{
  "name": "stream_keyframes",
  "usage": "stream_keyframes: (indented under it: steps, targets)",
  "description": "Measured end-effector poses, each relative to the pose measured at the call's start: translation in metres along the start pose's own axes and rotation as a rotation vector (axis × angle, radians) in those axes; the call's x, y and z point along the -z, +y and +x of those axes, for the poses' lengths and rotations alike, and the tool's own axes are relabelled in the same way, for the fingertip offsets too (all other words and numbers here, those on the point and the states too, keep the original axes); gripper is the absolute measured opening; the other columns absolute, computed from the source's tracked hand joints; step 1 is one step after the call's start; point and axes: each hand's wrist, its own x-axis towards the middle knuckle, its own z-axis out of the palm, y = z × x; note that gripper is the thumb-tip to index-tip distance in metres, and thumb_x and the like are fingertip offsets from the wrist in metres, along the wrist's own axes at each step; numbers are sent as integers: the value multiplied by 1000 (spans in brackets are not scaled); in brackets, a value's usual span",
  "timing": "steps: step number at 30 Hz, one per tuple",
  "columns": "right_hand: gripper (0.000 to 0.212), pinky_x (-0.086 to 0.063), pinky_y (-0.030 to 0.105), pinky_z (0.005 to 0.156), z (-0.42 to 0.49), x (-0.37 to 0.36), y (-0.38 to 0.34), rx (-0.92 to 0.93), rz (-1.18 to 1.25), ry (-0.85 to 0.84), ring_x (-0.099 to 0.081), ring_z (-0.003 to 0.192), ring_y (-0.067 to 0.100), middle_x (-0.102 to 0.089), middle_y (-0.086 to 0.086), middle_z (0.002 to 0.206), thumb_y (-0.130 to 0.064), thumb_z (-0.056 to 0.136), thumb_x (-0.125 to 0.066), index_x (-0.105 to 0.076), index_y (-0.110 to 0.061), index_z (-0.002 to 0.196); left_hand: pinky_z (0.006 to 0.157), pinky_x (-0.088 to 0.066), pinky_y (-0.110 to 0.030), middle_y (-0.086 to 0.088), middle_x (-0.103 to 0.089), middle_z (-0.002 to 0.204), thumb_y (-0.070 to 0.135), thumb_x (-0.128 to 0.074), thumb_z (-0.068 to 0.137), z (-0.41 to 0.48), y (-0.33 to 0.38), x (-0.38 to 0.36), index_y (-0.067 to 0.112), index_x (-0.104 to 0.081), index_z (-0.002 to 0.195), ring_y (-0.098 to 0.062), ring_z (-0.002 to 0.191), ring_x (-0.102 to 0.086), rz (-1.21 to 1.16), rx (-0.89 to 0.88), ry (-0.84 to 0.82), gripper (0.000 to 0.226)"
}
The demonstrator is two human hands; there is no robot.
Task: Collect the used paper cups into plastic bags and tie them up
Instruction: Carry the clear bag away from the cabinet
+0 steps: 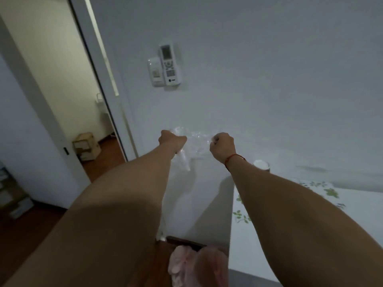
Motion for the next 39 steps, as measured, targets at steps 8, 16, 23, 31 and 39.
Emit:
stream_keyframes:
  steps: [8, 16, 23, 31, 39]
  targets:
    - [22, -47, 31, 88, 20, -128, 12, -135, -1, -87, -59, 107, 37, -63, 22, 112, -2, 84, -52, -64, 7, 99, 106, -38, -36, -11, -32, 148, 46, -59, 82, 81, -92, 18, 8, -5, 149, -32, 133, -40, 50, 103, -162, 93]
    - [17, -48, 31, 82, 29, -226, 104, -431, -54, -220, -60, 100, 37, -64, 19, 102, -2, 86, -50, -62, 5, 94, 111, -38, -46, -22, -44, 142, 38, -44, 91, 164, -218, -50, 0, -6, 149, -35, 129, -47, 282, 271, -431, 79]
    - [17, -49, 35, 87, -3, -309, 232, -666, -198, -320, -59, 107, 41, -61, 30, 106, -1, 82, -51, -61, 10, 91, 100, -48, -38, -9, -58, 128, 41, -64, 85, 180, -354, -145, 1, -49, 130, -27, 115, -58, 343, 274, -540, 62]
    - [34, -42, 35, 103, -66, -418, 421, -948, -218, -326, -50, 124, 34, -56, 17, 132, -7, 91, -50, -61, -3, 123, 62, -45, -17, -3, -59, 87, 29, -77, 78, 193, -551, -277, 8, -61, 92, -19, 83, -61, 385, 253, -616, 30]
    - [32, -42, 24, 96, -119, -522, 571, -1103, -53, -230, -58, 116, 28, -66, 11, 122, -8, 91, -49, -67, -8, 117, 87, -57, -36, -11, -63, 112, 18, -69, 84, 173, -722, -385, 9, -51, 116, -27, 101, -66, 390, 447, -743, 38]
